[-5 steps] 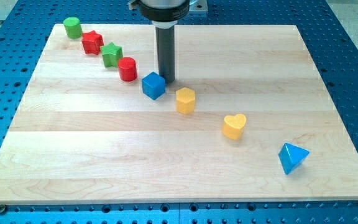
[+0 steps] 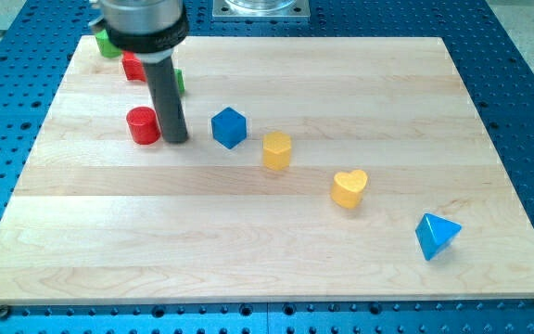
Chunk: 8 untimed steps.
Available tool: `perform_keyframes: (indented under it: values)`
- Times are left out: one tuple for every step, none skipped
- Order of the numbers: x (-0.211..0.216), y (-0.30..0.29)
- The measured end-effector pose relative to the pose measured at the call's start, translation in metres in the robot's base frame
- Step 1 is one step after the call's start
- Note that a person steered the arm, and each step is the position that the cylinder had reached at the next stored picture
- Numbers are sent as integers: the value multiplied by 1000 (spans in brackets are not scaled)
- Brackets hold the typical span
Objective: Place the red circle at the bottom center of the board
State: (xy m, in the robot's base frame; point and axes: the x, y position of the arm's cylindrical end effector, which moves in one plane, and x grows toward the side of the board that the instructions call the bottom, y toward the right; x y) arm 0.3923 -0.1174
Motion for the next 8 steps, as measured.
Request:
perform_keyframes:
  values:
    - [-8,-37]
    - [19,-80]
    - [30,-72]
    - [-4,-70]
    - [-13,-92]
    - [26,-136]
    - [62,-98]
    - [79,-7]
